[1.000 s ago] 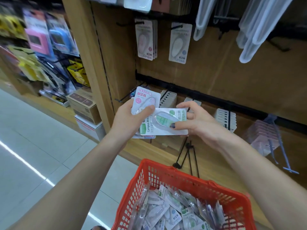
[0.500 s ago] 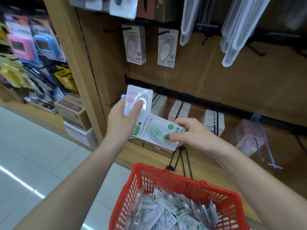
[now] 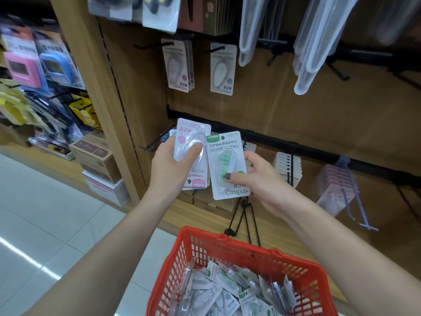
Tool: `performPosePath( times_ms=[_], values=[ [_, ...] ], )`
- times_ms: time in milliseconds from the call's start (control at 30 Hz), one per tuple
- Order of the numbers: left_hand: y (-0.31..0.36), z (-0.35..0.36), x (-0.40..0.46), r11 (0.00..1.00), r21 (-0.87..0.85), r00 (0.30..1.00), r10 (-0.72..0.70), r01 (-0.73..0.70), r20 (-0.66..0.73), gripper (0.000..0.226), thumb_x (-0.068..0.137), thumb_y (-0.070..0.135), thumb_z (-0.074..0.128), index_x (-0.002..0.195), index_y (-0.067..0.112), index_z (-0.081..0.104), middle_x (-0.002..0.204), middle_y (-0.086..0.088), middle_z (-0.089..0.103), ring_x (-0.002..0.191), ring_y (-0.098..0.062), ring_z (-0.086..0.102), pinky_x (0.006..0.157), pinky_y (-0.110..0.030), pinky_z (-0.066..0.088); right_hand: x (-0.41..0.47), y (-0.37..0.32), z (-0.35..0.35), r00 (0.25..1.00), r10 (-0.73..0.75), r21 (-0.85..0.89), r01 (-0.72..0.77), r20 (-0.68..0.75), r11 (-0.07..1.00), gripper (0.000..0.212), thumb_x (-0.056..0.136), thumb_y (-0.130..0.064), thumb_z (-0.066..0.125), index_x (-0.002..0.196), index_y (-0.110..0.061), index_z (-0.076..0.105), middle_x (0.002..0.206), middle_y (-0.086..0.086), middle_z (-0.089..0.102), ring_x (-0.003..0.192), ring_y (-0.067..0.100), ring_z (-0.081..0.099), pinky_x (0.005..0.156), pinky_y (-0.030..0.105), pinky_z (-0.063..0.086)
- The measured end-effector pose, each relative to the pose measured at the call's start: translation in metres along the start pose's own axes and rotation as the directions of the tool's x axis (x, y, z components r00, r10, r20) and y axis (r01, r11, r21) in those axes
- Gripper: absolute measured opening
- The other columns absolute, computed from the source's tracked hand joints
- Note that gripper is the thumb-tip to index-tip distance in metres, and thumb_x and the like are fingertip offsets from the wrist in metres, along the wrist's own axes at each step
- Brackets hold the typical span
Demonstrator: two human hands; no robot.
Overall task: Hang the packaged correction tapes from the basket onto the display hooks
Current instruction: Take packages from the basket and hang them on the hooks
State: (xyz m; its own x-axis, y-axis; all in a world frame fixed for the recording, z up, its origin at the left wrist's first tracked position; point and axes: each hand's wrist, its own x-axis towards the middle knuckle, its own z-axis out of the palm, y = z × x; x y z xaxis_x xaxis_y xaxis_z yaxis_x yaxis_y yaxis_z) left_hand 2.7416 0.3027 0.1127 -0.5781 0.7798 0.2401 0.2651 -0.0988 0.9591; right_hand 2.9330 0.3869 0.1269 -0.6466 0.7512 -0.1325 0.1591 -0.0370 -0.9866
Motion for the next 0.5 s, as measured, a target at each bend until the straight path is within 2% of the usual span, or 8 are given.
performPosePath(
  times_ms=[100,200,300,500],
  values=[
    [0.0,-0.001,0.003,0.999,-0.037,1.0,0.003,-0.004,-0.015,0.012,0.1,0.046,0.066,0.109,0.039,0.068,0.106,0.013,0.076,0.094,-0.01,0.077,0.076,-0.044,0.066,-0.002,-0.003,0.003,0.995,-0.051,0.002,0.051,-0.088,0.999,0.047,0.089,0.005,0.074,0.124,-0.024,0.061,0.114,0.0,0.079,0.107,0.02,0.076,0.098,0.051,0.059],
    [0.0,0.001,0.007,0.996,-0.087,1.0,0.01,-0.012,-0.018,0.014,0.099,0.047,0.066,0.111,0.04,0.069,0.108,0.014,0.076,0.096,-0.009,0.076,0.076,-0.038,0.066,-0.002,-0.017,0.003,0.976,-0.118,0.089,0.136,-0.181,0.987,0.041,0.093,0.002,0.069,0.125,-0.022,0.06,0.121,0.0,0.076,0.115,0.022,0.073,0.1,0.056,0.057],
    [0.002,0.004,0.009,0.993,-0.115,1.0,0.01,-0.011,-0.011,0.02,0.099,0.047,0.065,0.115,0.036,0.068,0.109,0.015,0.076,0.096,-0.009,0.076,0.074,-0.035,0.065,0.0,-0.04,0.004,0.952,-0.191,0.181,0.238,-0.241,0.954,0.035,0.098,0.0,0.063,0.126,-0.019,0.058,0.123,0.003,0.076,0.117,0.023,0.072,0.105,0.055,0.054],
    [0.008,0.009,0.011,0.99,-0.14,1.0,0.016,-0.017,-0.011,0.012,0.101,0.044,0.066,0.111,0.038,0.067,0.104,0.02,0.075,0.092,-0.005,0.076,0.061,-0.02,0.058,0.001,-0.069,0.002,0.906,-0.283,0.146,0.341,-0.316,0.929,0.033,0.097,0.0,0.064,0.126,-0.014,0.058,0.126,0.006,0.074,0.118,0.024,0.07,0.106,0.056,0.053]
  ],
)
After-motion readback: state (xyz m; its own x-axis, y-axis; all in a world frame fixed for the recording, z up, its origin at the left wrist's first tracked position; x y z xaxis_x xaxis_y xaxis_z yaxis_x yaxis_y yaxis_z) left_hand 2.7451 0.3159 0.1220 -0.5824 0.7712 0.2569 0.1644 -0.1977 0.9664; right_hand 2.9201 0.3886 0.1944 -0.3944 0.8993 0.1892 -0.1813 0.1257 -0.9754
